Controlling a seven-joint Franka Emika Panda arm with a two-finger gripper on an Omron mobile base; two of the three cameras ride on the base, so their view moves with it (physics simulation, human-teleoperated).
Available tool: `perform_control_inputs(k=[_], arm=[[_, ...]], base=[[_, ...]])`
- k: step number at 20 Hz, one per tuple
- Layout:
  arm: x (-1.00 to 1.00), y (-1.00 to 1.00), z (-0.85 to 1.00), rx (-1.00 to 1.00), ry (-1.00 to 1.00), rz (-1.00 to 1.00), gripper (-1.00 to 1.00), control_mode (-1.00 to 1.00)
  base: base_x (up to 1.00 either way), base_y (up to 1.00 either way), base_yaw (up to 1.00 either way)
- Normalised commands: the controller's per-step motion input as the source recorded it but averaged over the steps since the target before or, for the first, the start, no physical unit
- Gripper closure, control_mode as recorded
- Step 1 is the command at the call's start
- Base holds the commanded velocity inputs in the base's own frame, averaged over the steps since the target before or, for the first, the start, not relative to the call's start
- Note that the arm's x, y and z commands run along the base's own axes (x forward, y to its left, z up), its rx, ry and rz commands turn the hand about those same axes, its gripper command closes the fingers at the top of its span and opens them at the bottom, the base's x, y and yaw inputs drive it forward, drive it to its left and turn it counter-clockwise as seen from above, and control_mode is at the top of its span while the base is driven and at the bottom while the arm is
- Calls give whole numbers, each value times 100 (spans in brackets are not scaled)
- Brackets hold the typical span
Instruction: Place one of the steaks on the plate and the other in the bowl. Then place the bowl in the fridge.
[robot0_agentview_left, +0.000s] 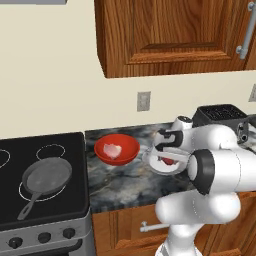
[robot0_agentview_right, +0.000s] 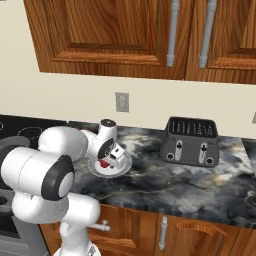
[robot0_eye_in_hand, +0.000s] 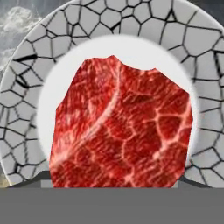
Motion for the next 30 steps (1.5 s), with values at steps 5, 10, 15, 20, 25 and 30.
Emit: perform_control_inputs(k=[5,10,15,20,25,30], arm=[[24,0,-27,0,0,0,100,-100],[20,1,-25,0,1,0,-100,-100],[2,0,-3,0,0,0,-100,-100],[-2,3,1,0,0,0,-100,-100],[-12,4,6,0,0,0,-100,-100],[-41,0,39,0,-9,0,-100,-100]], base=[[0,0,0],[0,0,0],[0,0,0],[0,0,0],[0,0,0],[0,0,0]])
